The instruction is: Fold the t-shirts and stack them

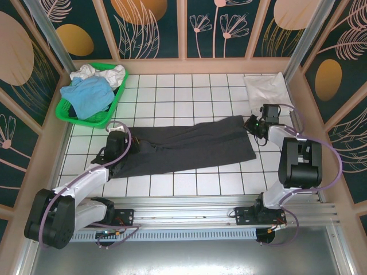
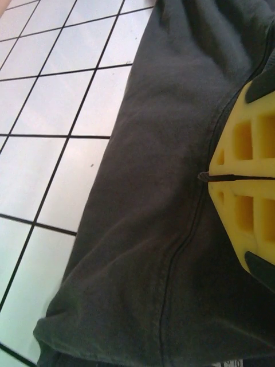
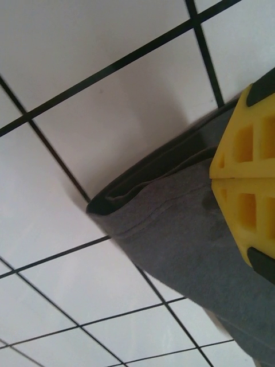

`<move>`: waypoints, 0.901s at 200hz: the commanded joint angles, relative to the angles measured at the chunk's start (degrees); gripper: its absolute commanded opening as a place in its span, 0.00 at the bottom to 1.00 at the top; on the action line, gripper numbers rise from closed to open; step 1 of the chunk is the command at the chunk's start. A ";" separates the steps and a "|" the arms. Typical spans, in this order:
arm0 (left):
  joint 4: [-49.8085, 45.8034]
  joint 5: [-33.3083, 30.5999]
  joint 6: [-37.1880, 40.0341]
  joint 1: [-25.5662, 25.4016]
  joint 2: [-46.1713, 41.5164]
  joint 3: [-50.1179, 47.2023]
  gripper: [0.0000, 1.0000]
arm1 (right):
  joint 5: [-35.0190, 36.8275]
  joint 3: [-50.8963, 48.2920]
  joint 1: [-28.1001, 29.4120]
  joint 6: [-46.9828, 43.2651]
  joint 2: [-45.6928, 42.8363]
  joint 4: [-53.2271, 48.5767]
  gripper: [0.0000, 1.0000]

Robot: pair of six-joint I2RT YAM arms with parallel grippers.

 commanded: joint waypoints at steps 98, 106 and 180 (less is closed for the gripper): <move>-2.69 -6.80 -2.94 -0.13 0.85 -1.00 0.00 | 2.90 -6.05 -2.45 0.83 -5.99 1.06 0.00; -2.70 -6.99 -3.03 -0.16 0.78 -1.50 0.00 | 2.61 -6.27 -2.38 0.90 -5.24 0.95 0.00; -6.56 -5.03 -2.79 -0.18 -3.69 -1.18 0.47 | 8.56 -3.29 0.94 1.05 -10.37 -6.77 0.36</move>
